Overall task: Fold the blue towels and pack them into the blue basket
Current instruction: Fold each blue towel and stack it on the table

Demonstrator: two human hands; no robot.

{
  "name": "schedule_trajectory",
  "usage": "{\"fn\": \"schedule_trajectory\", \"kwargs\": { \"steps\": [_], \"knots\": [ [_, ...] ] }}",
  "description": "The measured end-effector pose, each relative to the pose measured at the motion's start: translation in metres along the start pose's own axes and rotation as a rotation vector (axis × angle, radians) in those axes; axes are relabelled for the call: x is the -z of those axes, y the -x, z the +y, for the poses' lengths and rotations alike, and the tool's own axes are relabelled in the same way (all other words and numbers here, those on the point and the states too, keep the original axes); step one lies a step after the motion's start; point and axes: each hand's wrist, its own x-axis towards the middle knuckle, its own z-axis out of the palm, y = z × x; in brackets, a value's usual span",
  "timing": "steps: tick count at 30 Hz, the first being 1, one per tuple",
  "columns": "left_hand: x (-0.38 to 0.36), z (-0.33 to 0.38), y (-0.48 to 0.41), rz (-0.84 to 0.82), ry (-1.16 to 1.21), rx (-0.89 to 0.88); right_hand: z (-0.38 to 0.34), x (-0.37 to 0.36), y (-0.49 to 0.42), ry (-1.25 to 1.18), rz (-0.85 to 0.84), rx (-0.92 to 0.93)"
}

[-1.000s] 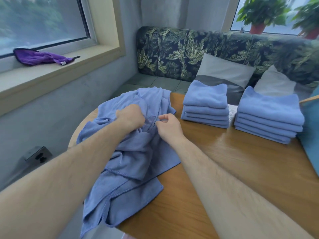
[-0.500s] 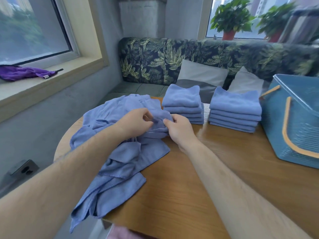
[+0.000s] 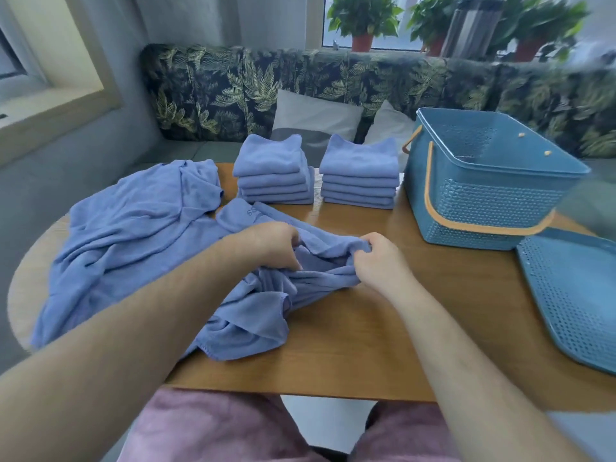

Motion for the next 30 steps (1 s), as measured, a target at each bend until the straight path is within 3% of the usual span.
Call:
{"fn": "schedule_trajectory", "kwargs": {
  "steps": [6,11,14,17,20,22,26,28,30],
  "knots": [
    [-0.021,-0.004,0.009,0.261,-0.007,-0.047,0.001,-0.025,-0.005,0.050,-0.090,0.022],
    [-0.020,-0.024,0.036,0.272,-0.034,-0.124,-0.025,-0.058,0.004,0.095,-0.223,0.281],
    [-0.016,-0.041,0.056,0.152,-0.069,-0.136,-0.040,-0.067,0.011,0.372,-0.257,0.366],
    [-0.018,-0.058,0.073,-0.040,-0.050,-0.094,-0.061,-0.063,0.026,0.877,-0.111,0.373],
    [-0.025,-0.070,0.072,0.065,0.021,-0.130,-0.087,-0.065,0.038,1.114,0.019,0.382],
    [-0.020,-0.079,0.073,0.201,0.110,-0.139,-0.103,-0.067,0.041,0.984,-0.029,0.493],
    [0.003,-0.107,0.081,0.419,0.273,-0.088,-0.129,-0.078,0.042,0.540,-0.441,0.543],
    [0.018,-0.121,0.086,0.559,0.298,-0.061,-0.141,-0.099,0.036,0.379,-0.443,0.589],
    [0.038,-0.133,0.095,0.677,0.297,-0.071,-0.161,-0.120,0.021,0.337,-0.293,0.672]
  ]
}}
